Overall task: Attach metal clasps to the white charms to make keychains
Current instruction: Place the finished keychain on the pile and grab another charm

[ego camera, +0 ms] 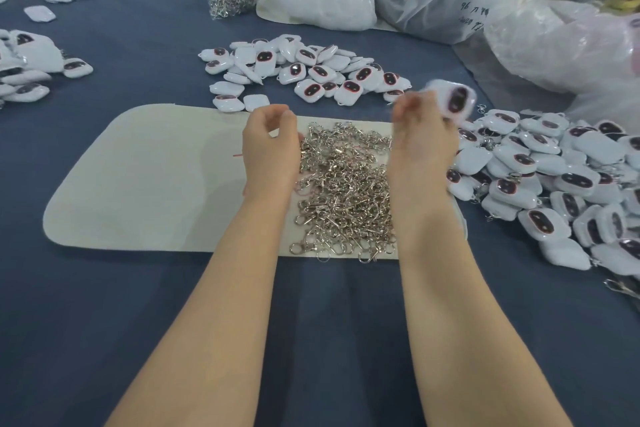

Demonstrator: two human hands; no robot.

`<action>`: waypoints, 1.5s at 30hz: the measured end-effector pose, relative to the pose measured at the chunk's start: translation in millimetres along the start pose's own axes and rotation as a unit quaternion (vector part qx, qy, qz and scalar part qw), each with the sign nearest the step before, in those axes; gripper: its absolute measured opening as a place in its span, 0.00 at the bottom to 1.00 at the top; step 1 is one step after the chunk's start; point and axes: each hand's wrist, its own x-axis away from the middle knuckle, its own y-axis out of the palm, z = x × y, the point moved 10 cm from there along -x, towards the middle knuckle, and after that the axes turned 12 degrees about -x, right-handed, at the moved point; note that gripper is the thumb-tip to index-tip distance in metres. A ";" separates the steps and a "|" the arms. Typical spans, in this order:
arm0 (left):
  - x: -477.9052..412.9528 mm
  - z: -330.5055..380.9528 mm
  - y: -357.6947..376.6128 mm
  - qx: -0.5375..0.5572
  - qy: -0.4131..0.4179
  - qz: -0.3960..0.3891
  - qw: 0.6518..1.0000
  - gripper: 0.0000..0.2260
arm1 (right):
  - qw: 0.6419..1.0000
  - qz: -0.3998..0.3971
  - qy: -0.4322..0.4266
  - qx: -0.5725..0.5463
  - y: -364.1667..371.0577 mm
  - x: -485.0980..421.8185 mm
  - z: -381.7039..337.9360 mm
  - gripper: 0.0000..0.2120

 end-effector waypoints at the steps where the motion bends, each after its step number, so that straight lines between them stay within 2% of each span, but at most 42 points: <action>1: -0.5 -1.4 0.6 0.000 -0.005 -0.001 1.000 0.05 | 0.998 0.015 -0.020 -0.066 -3.9 -4.8 -9.0 0.03; 3: -1.1 -3.5 2.8 0.001 -0.015 -0.004 1.000 0.05 | 0.996 0.021 -0.016 -0.088 -10.6 -12.1 -11.2 0.17; 5: -0.6 -4.9 4.7 0.000 -0.020 -0.008 1.000 0.05 | 0.999 0.034 0.001 -0.009 -17.0 -13.1 -0.7 0.24; 7: -0.4 -5.2 5.3 -0.003 -0.020 -0.010 1.000 0.05 | 0.993 0.032 -0.004 0.114 -17.1 -7.6 7.8 0.22; 10: -0.8 -6.0 2.5 0.003 -0.023 0.001 1.000 0.06 | 0.947 -0.027 -0.024 0.320 -3.9 -0.1 19.5 0.12; 12: -1.9 -9.8 -3.7 0.016 -0.040 0.026 0.999 0.06 | 0.892 -0.088 -0.059 0.439 11.9 7.0 27.0 0.09; 15: -4.0 -20.6 -21.0 0.081 -0.084 0.088 0.989 0.06 | 0.781 -0.203 -0.116 0.579 40.9 22.7 50.7 0.12; 18: -3.5 -31.5 -40.2 0.146 -0.120 0.157 0.969 0.06 | 0.671 -0.299 -0.098 0.671 60.3 30.7 100.1 0.16; 21: -1.8 -34.5 -51.9 0.167 -0.132 0.190 0.958 0.06 | 0.564 -0.343 -0.064 0.749 73.6 32.7 153.2 0.22; 23: -1.3 -34.0 -57.8 0.173 -0.131 0.206 0.954 0.07 | 0.524 -0.343 -0.042 0.778 78.5 30.2 178.3 0.24; 26: -1.5 -36.3 -60.7 0.174 -0.140 0.208 0.952 0.06 | 0.497 -0.325 -0.001 0.804 76.7 23.8 201.6 0.24; 29: -2.7 -39.4 -58.7 0.173 -0.156 0.196 0.953 0.07 | 0.502 -0.296 -0.002 0.813 75.4 18.1 209.5 0.22; 36: -3.1 -37.9 -57.3 0.154 -0.155 0.191 0.957 0.08 | 0.568 -0.244 -0.085 0.781 90.5 10.9 191.8 0.15; 38: -3.2 -35.3 -54.0 0.149 -0.149 0.178 0.961 0.09 | 0.605 -0.252 -0.089 0.750 92.9 13.0 184.7 0.16; 42: -4.0 -20.7 -43.4 0.124 -0.093 0.143 0.978 0.08 | 0.721 -0.272 -0.066 0.634 100.9 16.9 160.3 0.20; 45: -3.8 -9.9 -30.9 0.106 -0.053 0.111 0.987 0.08 | 0.751 -0.292 -0.027 0.591 101.5 22.7 142.1 0.22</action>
